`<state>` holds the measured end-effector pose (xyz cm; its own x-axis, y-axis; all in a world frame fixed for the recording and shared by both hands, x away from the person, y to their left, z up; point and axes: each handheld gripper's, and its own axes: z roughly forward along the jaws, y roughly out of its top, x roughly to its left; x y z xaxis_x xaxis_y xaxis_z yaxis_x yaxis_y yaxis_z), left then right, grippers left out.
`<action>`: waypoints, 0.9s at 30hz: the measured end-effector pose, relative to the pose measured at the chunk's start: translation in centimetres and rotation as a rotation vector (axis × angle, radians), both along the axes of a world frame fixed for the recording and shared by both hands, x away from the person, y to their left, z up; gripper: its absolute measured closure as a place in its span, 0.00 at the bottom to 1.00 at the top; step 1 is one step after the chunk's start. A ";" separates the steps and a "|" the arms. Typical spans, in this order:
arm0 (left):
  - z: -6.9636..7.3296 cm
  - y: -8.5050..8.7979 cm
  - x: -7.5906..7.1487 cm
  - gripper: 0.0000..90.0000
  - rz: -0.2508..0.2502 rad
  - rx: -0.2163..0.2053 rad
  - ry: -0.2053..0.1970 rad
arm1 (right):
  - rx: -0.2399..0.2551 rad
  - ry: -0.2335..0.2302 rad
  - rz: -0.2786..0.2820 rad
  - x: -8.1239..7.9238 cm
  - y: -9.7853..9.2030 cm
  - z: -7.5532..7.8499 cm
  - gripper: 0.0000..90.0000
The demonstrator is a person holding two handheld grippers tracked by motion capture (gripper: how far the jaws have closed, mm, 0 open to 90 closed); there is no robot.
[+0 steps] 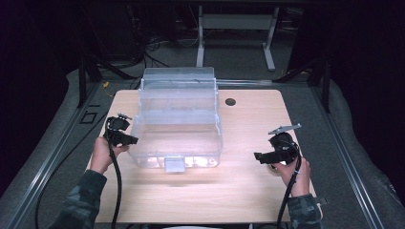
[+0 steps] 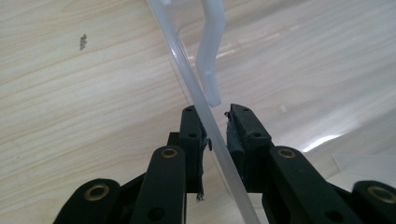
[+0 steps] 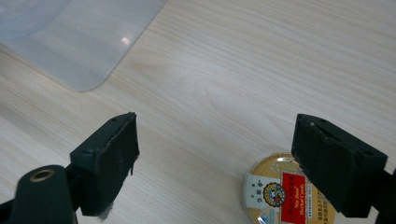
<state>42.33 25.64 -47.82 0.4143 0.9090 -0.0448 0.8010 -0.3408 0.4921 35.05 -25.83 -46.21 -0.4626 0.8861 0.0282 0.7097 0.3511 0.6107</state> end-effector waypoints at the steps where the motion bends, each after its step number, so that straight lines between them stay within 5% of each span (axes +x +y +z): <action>1: 0.0 -0.3 0.0 0.84 -0.004 0.003 0.000 | 0.000 -0.002 0.003 0.1 0.1 0.2 0.16; 14: 0.1 -4.6 0.0 0.80 -0.090 0.019 0.020 | 0.012 -0.030 0.039 1.9 1.8 1.7 0.19; 22: 0.1 -6.2 0.2 0.78 -0.128 -0.015 0.030 | 0.070 -0.050 0.097 3.8 3.9 2.3 0.23; 27: 0.1 -7.1 0.3 0.78 -0.145 -0.016 0.032 | 0.010 0.010 0.090 5.3 5.3 1.2 0.33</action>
